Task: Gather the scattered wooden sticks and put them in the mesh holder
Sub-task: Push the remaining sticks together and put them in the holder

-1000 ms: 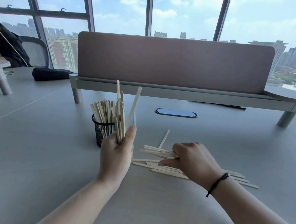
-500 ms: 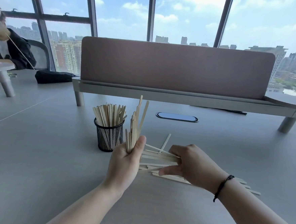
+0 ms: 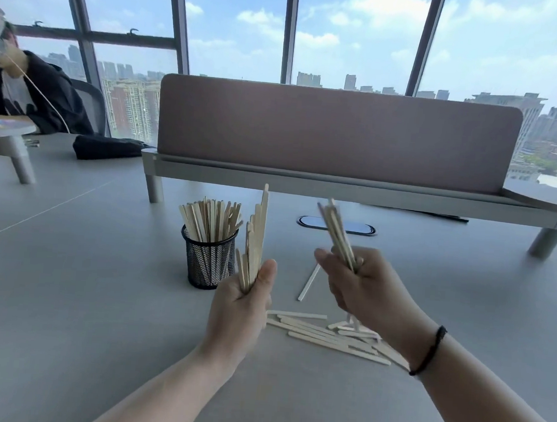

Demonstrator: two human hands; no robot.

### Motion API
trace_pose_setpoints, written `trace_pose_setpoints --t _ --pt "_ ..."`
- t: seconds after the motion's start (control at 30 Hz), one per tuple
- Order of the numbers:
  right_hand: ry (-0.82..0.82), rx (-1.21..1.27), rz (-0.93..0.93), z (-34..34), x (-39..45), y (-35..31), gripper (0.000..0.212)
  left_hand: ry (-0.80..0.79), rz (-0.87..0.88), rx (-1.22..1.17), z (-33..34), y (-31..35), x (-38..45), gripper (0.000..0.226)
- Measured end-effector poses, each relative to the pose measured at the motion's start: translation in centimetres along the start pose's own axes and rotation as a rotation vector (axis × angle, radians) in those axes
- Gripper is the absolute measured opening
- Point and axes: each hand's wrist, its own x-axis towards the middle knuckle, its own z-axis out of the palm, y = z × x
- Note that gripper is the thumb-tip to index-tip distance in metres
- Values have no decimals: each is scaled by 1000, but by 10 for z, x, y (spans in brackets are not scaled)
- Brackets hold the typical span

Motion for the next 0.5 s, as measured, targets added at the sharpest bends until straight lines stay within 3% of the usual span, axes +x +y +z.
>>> trace_pose_setpoints --t 0.07,0.13,0.23,0.5 --pt "86 381 9 11 5 -18 54 -45 15 29 1 -3 -1 65" --pt "135 537 12 20 11 -29 57 -87 14 19 3 -2 -4 68" --pt "159 525 -1 34 16 -27 61 -112 -7 -21 6 1 -8 72" --pt "104 380 58 60 3 15 57 -69 18 77 9 -3 -6 48"
